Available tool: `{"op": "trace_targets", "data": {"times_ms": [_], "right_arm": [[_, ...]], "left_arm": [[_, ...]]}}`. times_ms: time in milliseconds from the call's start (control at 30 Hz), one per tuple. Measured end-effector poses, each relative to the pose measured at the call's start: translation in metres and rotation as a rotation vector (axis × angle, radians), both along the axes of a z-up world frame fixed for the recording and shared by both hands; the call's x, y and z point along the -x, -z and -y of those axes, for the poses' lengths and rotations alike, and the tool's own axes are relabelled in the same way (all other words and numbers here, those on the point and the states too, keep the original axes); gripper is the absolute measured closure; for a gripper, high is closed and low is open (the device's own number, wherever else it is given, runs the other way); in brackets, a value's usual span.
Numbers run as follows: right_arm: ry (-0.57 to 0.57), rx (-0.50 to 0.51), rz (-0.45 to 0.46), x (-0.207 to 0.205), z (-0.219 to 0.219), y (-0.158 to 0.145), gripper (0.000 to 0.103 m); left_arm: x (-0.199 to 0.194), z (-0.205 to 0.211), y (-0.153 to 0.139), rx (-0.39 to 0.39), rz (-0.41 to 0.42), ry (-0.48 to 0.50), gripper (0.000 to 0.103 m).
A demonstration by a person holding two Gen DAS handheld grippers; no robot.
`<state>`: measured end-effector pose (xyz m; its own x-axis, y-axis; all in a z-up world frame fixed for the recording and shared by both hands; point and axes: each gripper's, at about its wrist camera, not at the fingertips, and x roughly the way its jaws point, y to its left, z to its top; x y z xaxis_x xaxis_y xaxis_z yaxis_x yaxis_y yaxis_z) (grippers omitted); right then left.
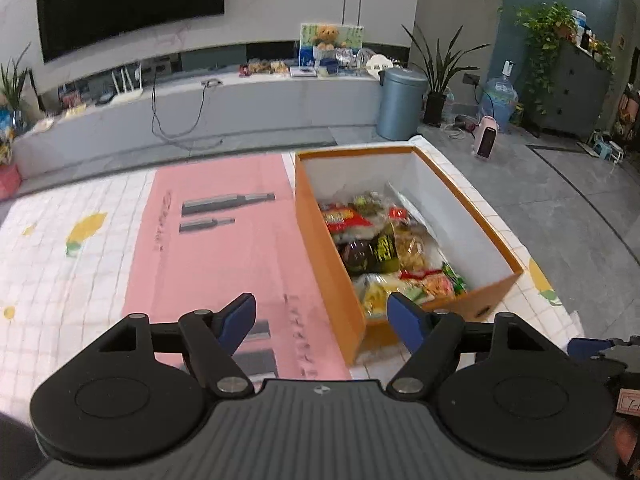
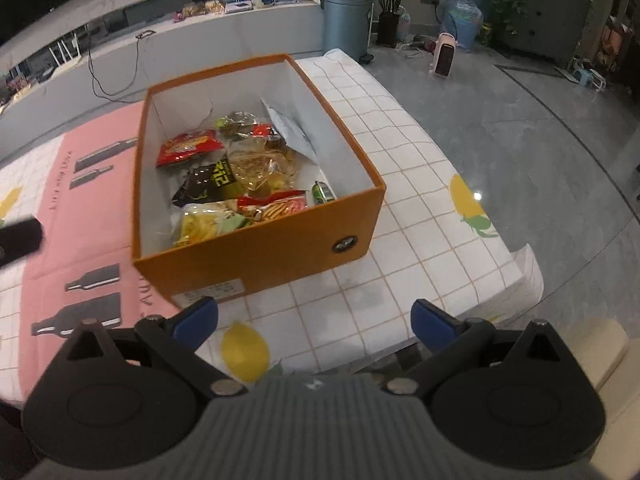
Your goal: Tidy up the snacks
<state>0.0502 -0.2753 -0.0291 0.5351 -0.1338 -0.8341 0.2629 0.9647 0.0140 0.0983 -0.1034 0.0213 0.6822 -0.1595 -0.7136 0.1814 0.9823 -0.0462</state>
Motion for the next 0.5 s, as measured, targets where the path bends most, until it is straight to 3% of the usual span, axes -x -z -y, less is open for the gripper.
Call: {"op": "trace_targets", "data": {"times_ms": [500], "right_arm": [[-0.02,-0.023,0.105,0.041,-0.006,-0.018,0.003]], "left_arm": [[0.04,0.005,0.0,-0.008,0.018,0.004,0.016]]}}
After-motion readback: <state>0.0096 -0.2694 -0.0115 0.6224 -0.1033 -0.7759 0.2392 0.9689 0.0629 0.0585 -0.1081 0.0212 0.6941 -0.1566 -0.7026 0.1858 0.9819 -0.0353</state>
